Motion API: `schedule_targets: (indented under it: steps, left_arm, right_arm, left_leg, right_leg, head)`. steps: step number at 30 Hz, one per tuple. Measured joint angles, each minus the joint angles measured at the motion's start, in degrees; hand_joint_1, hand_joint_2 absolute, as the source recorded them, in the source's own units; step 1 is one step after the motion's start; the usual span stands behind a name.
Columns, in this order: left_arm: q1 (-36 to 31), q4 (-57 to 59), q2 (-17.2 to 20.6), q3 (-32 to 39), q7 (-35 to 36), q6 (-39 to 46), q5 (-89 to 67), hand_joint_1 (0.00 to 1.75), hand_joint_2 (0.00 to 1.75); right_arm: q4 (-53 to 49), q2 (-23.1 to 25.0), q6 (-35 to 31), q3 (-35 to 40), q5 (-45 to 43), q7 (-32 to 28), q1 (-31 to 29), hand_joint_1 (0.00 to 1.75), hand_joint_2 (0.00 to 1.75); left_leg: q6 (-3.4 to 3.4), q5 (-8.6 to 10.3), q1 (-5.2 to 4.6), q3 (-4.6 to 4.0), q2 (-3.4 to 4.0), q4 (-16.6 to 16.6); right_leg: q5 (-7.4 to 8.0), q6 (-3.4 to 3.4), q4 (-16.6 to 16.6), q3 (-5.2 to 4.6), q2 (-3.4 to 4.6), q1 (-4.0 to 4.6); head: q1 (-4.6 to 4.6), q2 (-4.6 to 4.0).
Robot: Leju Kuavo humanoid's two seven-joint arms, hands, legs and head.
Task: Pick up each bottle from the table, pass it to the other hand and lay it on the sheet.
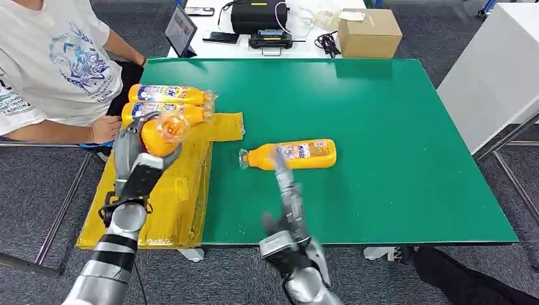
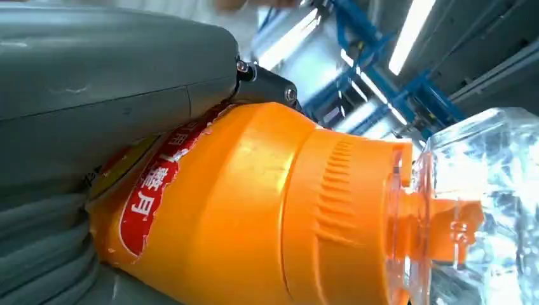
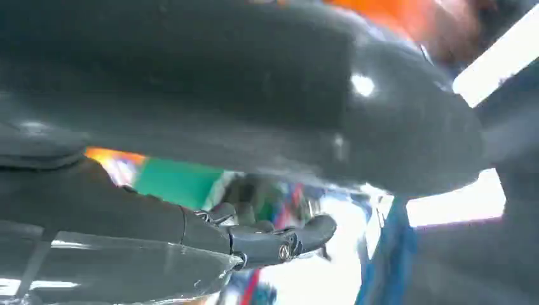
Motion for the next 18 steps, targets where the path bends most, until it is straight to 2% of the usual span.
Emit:
schedule_targets:
  steps: [4,10,11,18]
  left_arm:
    - [-3.8,7.9,1.4,0.6,2.1,5.7,-10.2,1.75,1.75]
    - [-5.5,20.4,2.2,1.1,3.8,3.8,-18.0,1.75,1.75]
    - [-5.4,21.9,2.2,1.0,4.1,3.8,-18.5,1.75,1.75]
    - [-6.1,27.8,2.2,1.0,7.1,2.1,-22.4,1.75,1.75]
  right_arm:
    - [-7.0,0.0,1.3,-0.7,-0.5,1.3,0.9,0.00,0.00]
    - [-9.2,0.1,1.9,-2.1,-3.6,0.0,2.1,0.00,0.00]
    - [-9.5,0.1,1.9,-2.2,-3.9,-0.1,2.1,0.00,1.75]
    - [-11.1,0.2,2.3,-2.8,-4.3,0.0,2.5,0.00,1.75]
  left_leg:
    - [0.00,0.00,0.01,0.05,0.07,0.0]
    - [-0.01,0.01,0.02,0.08,0.08,0.0]
    - [-0.01,0.00,0.02,0.08,0.11,0.0]
    - [0.00,-0.01,0.00,0.04,0.05,0.0]
  right_leg:
    - [0.01,-0.01,0.0,0.01,0.01,0.01]
    - [0.01,-0.01,0.0,0.02,0.02,0.02]
    - [0.01,-0.01,0.0,0.01,0.03,0.01]
    - [0.00,0.00,0.0,0.00,0.02,0.00]
  head:
    - [0.00,0.00]
    - [0.00,0.00]
    - [0.00,0.00]
    - [0.00,0.00]
